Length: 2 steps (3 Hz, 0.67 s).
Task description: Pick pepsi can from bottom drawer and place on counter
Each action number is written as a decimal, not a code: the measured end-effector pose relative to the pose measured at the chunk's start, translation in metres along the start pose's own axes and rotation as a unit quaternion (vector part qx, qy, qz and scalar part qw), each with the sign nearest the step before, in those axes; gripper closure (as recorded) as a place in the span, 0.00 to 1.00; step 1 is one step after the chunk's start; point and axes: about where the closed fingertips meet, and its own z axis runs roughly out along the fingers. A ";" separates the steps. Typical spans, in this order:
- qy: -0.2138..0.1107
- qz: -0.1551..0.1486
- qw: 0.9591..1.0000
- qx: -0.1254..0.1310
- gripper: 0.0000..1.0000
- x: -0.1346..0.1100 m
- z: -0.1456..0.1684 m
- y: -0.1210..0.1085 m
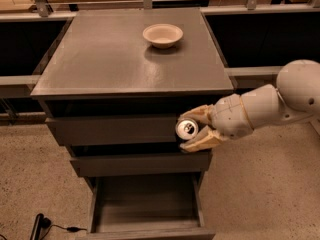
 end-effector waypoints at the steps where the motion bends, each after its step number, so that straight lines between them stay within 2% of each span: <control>1: 0.012 -0.013 1.000 0.009 1.00 -0.035 -0.006 -0.033; 2: 0.022 -0.004 1.000 0.016 1.00 -0.063 -0.018 -0.072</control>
Offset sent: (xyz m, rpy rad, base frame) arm 0.1053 0.0279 0.1270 -0.0494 -0.0217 -0.0863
